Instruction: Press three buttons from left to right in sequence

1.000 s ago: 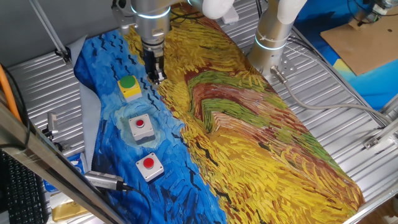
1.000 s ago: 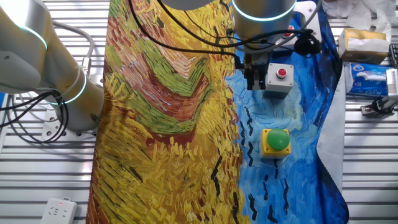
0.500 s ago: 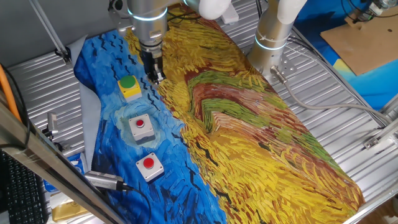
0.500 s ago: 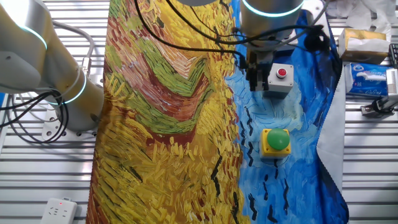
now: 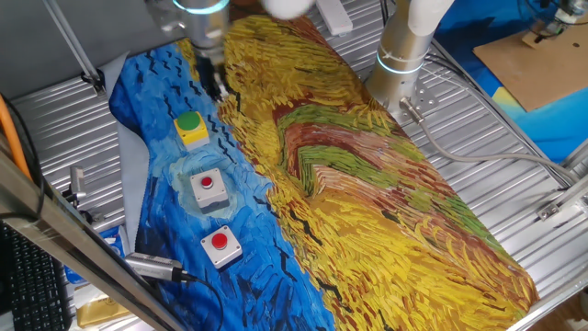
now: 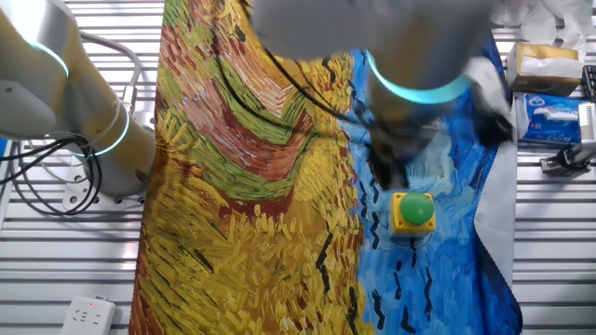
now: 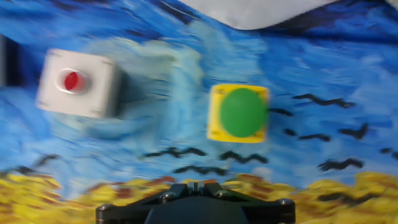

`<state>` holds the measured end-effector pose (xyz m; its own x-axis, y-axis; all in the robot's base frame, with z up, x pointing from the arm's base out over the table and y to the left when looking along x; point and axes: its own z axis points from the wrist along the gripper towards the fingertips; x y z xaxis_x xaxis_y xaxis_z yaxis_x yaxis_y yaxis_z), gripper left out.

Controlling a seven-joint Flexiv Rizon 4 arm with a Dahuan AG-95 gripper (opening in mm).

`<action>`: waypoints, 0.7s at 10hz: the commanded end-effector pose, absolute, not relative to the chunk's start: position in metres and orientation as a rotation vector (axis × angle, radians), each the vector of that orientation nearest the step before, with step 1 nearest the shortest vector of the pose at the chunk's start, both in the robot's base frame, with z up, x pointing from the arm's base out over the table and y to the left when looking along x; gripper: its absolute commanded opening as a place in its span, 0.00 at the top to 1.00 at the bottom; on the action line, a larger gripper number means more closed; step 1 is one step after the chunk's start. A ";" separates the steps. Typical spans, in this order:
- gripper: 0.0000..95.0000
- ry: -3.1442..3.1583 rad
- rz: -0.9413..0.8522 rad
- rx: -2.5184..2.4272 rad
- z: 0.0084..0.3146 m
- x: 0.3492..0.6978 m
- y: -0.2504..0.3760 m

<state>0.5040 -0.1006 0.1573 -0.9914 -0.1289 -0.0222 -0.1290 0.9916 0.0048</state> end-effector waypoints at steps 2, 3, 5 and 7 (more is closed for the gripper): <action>1.00 3.169 0.045 -0.248 0.158 0.544 -0.120; 1.00 3.170 0.045 -0.260 0.154 0.549 -0.121; 1.00 3.168 0.050 -0.264 0.152 0.550 -0.122; 1.00 3.177 0.056 -0.261 0.152 0.550 -0.122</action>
<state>0.5446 -0.1208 0.1526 -0.9862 -0.1618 0.0355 -0.1608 0.9865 0.0292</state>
